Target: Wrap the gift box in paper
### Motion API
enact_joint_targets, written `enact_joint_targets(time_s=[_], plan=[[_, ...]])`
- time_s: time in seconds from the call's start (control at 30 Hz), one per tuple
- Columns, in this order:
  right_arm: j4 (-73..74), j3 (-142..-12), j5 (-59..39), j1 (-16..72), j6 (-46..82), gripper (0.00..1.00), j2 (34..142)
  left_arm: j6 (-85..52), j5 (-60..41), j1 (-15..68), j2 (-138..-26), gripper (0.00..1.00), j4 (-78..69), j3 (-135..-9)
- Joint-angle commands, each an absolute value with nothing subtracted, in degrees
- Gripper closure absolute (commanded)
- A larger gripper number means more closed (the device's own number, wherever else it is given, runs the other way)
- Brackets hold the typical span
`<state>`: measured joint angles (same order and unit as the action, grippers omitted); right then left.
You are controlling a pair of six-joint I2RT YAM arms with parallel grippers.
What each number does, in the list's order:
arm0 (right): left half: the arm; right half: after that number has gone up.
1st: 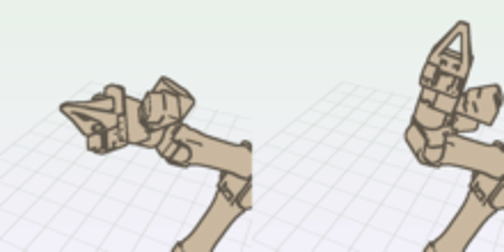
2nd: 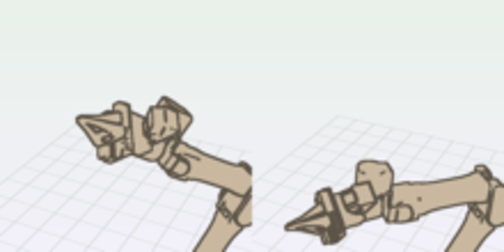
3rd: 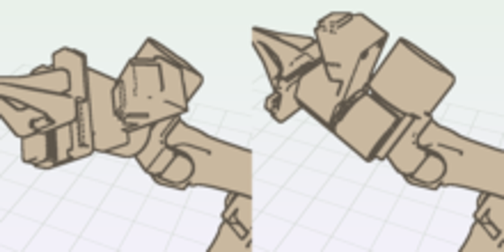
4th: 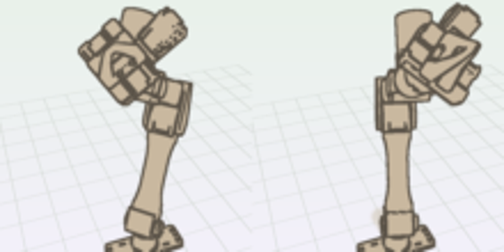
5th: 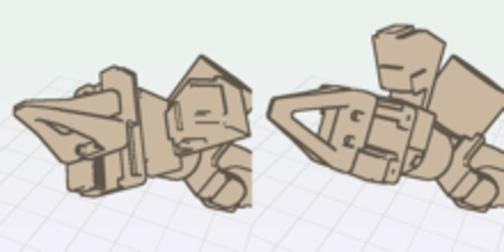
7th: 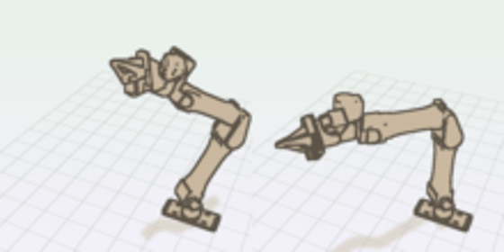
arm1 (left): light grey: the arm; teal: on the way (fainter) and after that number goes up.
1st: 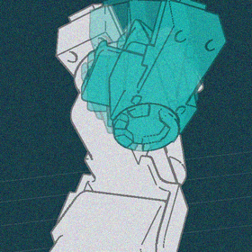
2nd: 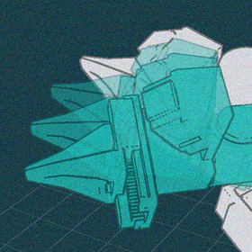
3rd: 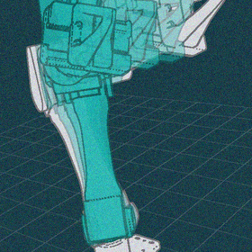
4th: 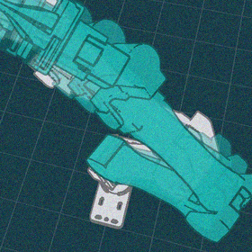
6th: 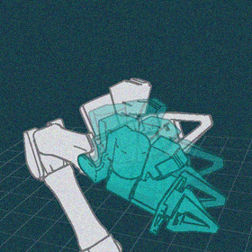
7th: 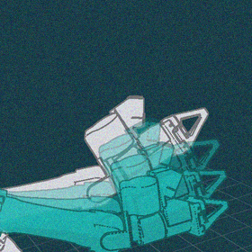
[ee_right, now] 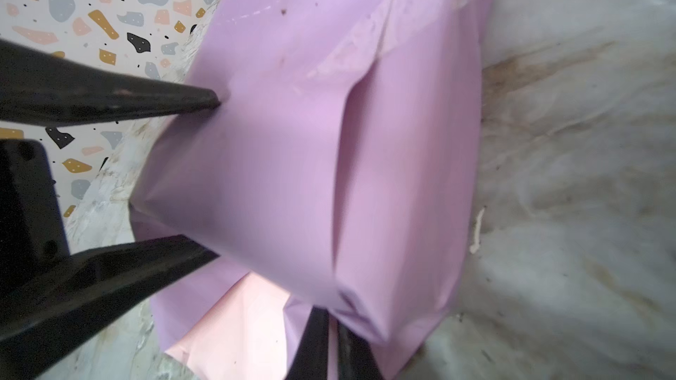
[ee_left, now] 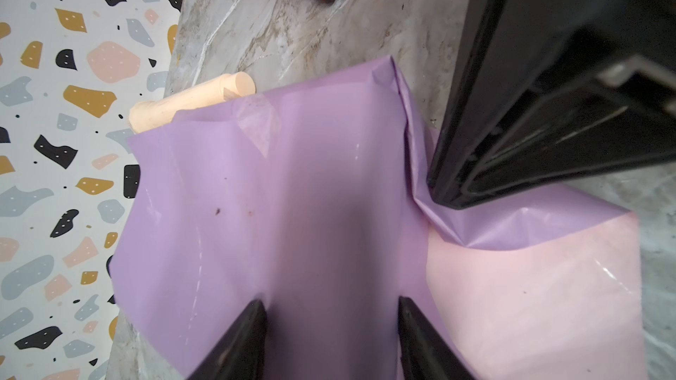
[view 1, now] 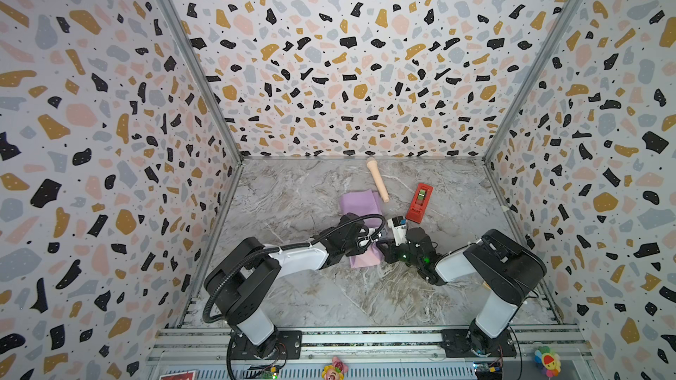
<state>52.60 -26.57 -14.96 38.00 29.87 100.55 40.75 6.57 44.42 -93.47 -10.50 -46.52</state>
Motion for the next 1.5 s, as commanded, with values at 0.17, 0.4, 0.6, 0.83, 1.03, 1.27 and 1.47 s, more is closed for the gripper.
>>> enact_joint_targets(time_s=[0.17, 0.4, 0.6, 0.83, 1.03, 1.27, 1.47], plan=[[58.6, -26.9, -16.0, 38.3, 27.9, 0.91, 103.7, 40.5, 6.7, 44.4, -95.4, 0.44, -8.5, -45.9], [61.0, -27.3, -13.8, 39.7, 30.4, 0.91, 105.8, 40.4, 6.6, 44.4, -95.4, 0.44, -8.4, -45.8], [61.8, -27.9, -12.0, 41.1, 30.9, 0.91, 107.0, 40.4, 6.8, 44.4, -95.3, 0.44, -8.4, -45.8], [63.9, -27.9, -11.7, 41.1, 31.3, 0.91, 107.7, 40.3, 6.9, 44.5, -95.3, 0.44, -8.5, -45.8], [65.2, -28.5, -12.2, 41.1, 32.1, 0.91, 108.4, 40.2, 6.9, 44.4, -95.4, 0.45, -8.3, -45.9], [62.9, -26.8, -11.4, 40.4, 29.8, 0.92, 106.6, 40.2, 6.9, 44.4, -95.3, 0.45, -8.3, -45.9], [61.7, -25.5, -14.2, 37.7, 28.2, 0.92, 104.7, 40.2, 7.1, 44.4, -95.4, 0.45, -8.3, -45.9]])
